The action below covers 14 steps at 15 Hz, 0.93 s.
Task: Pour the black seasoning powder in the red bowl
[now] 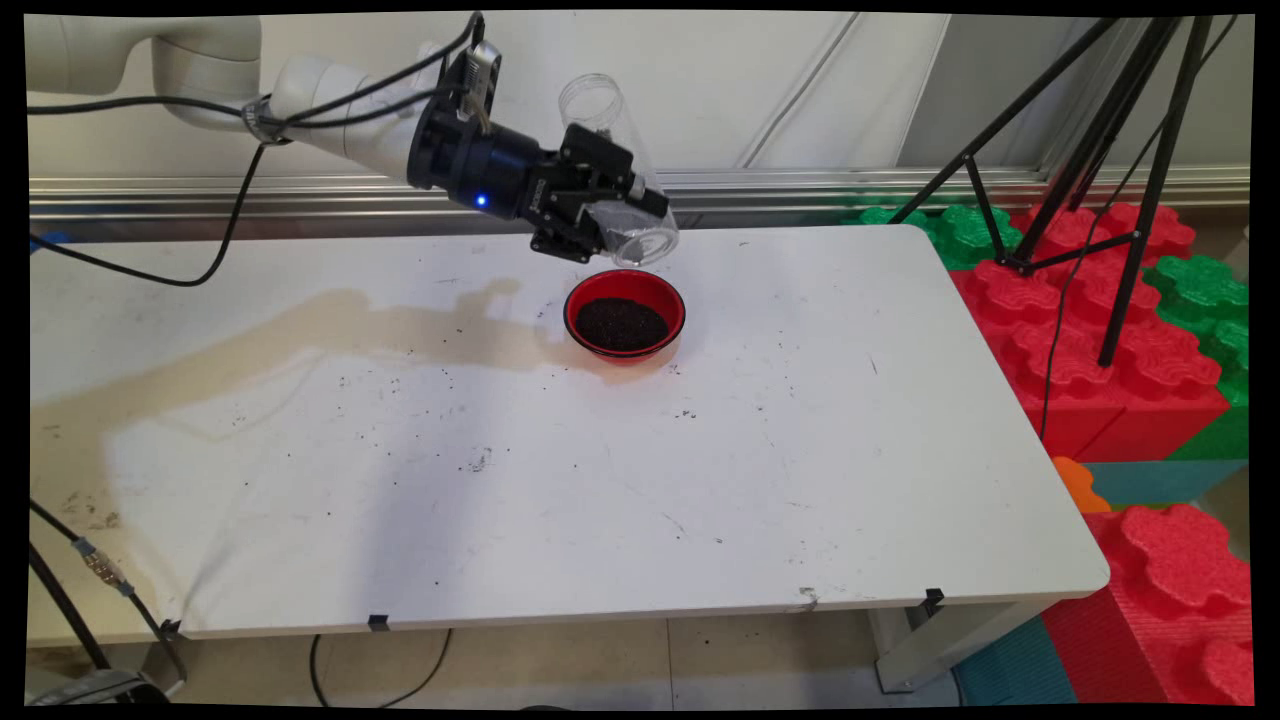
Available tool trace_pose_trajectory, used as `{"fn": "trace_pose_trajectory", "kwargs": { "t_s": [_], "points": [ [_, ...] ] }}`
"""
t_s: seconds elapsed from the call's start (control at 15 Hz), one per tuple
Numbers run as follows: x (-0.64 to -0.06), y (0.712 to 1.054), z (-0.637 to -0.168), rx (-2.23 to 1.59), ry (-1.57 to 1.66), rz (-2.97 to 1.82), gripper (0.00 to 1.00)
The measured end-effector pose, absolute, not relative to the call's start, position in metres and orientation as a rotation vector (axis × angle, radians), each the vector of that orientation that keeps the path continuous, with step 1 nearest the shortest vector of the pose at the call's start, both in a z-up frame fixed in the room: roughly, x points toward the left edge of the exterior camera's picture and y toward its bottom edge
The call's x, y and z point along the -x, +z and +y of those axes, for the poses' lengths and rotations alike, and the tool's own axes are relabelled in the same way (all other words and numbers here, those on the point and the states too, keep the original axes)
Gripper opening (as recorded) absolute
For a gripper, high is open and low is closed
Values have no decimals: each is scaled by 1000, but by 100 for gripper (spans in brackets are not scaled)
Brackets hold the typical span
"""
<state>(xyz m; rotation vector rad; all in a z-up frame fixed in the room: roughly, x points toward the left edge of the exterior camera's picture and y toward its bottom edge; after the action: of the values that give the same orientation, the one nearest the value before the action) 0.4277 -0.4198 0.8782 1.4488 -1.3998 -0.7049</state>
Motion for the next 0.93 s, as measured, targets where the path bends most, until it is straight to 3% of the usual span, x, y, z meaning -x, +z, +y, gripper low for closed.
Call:
{"fn": "trace_pose_trajectory", "kwargs": {
  "t_s": [0.93],
  "points": [
    [-441,839,-405,-1178,-183,-1758,0]
  ]
}}
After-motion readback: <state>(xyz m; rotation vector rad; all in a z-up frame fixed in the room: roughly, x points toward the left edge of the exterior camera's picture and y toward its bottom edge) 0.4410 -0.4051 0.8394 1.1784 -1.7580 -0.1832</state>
